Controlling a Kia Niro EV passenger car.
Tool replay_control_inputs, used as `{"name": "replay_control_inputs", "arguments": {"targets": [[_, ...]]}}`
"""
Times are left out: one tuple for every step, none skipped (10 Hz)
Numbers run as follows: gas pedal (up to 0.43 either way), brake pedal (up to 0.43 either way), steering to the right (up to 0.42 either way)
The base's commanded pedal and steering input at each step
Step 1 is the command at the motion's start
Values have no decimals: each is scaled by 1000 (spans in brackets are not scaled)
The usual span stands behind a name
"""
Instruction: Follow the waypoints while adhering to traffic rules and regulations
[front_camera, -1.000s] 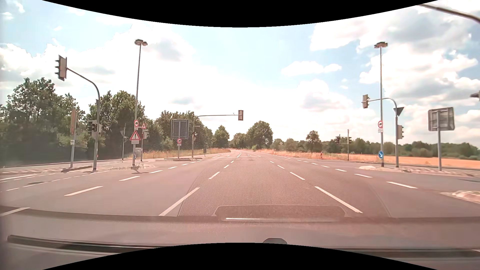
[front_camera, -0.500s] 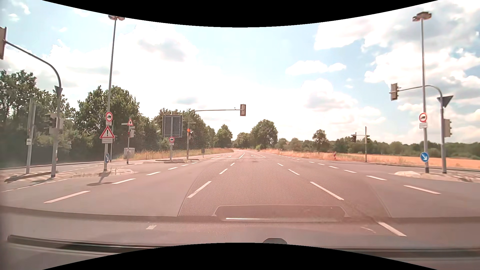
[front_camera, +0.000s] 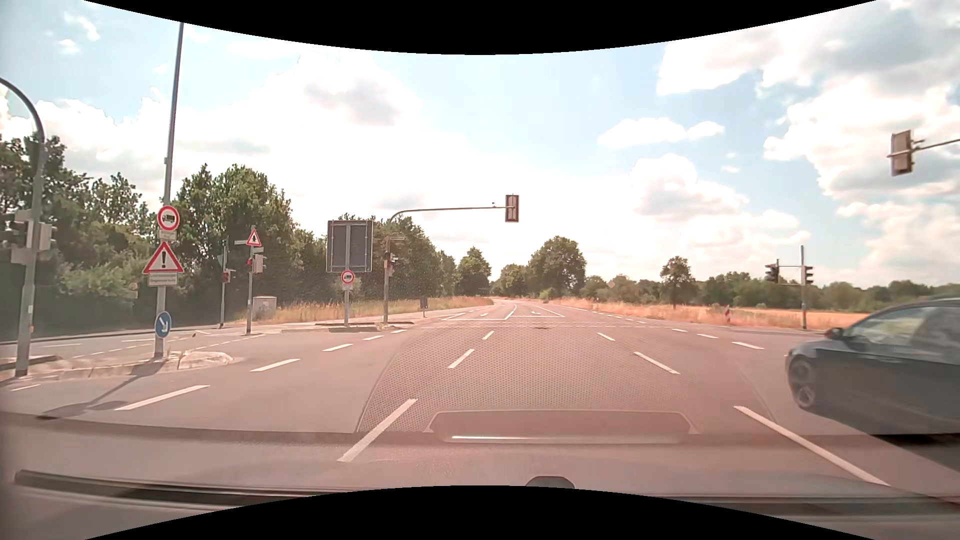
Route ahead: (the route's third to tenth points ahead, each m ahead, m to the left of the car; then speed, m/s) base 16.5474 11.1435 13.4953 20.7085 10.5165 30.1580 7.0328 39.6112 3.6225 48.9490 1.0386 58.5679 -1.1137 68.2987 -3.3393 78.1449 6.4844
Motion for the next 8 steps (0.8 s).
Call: {"name": "replay_control_inputs", "arguments": {"targets": [[0,195,-156],[0,189,-176],[0,165,-194],[0,140,-204],[0,116,-213],[0,110,-224],[0,104,-234],[0,98,-245]]}}
